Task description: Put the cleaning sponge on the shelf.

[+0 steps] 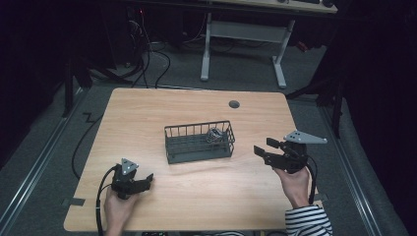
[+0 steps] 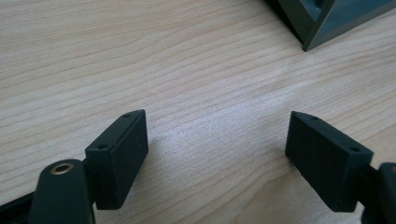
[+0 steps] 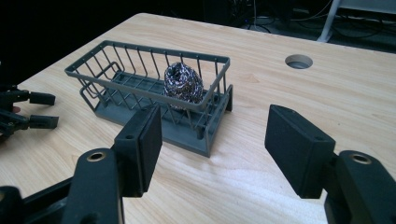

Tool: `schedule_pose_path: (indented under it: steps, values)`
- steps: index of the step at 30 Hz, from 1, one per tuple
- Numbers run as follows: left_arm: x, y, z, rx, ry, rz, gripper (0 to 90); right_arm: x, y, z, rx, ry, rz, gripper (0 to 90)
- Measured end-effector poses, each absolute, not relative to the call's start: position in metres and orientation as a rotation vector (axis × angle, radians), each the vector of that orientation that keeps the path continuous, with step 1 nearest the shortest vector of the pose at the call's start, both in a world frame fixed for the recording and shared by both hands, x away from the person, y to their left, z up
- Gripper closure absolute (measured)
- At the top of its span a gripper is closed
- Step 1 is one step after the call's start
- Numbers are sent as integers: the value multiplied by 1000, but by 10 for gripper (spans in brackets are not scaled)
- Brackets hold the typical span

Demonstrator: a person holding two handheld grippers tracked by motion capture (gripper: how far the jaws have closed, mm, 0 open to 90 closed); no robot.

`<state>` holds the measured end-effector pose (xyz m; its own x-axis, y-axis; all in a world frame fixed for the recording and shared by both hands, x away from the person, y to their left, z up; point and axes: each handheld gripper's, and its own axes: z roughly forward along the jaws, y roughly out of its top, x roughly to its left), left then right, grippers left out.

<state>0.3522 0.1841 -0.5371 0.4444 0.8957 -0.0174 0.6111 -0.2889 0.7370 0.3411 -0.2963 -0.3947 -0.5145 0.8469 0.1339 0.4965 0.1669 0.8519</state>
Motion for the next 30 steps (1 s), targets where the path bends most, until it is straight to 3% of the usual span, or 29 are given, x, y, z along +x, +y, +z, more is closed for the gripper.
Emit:
schedule_pose_path:
  steps: [30]
  values:
    - [352,184,-537,2014,1260,533,217,323,-324,-439,1415,2000,1333,376]
